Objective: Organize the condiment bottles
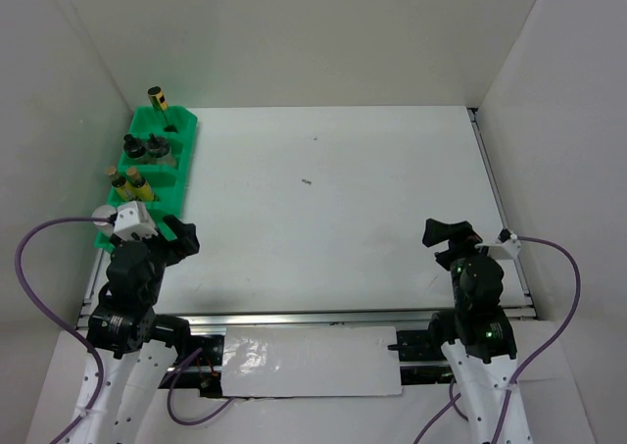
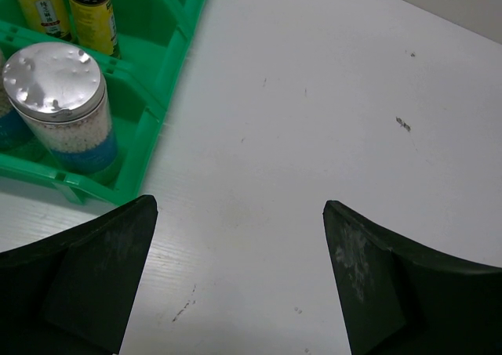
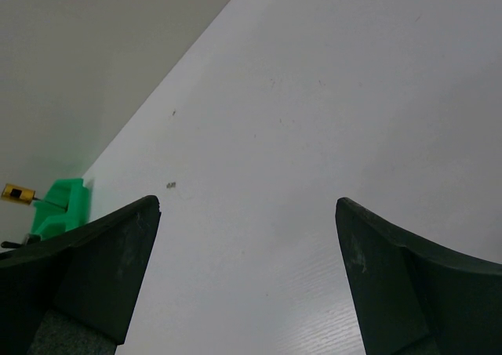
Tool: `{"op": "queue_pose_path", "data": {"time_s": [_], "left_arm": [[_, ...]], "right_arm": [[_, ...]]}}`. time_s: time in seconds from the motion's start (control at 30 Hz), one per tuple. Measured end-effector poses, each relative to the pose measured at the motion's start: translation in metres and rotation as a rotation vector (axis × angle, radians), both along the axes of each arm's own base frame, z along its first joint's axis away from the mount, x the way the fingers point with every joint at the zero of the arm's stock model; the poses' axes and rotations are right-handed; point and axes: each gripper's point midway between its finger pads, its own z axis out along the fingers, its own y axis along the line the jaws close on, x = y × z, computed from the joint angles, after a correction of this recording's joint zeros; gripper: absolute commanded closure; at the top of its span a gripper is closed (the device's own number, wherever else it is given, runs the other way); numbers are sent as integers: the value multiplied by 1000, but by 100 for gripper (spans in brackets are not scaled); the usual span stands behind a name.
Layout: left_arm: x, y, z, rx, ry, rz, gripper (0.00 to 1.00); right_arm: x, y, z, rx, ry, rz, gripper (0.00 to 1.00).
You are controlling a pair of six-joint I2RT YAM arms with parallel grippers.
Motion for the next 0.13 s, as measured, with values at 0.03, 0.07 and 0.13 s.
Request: {"op": "queue_pose_path", "data": {"time_s": [0.03,0.07,0.13], "left_arm": [[0,0,-1,0,3,0,0],[1,0,-1,1,6,0,0],[2,0,-3,4,17,3,0]], "right_arm": [[0,0,-1,-1,4,2,0],[1,1,-2,-4,9,5,0],[2,3,-5,-7,24,19,0]]}}
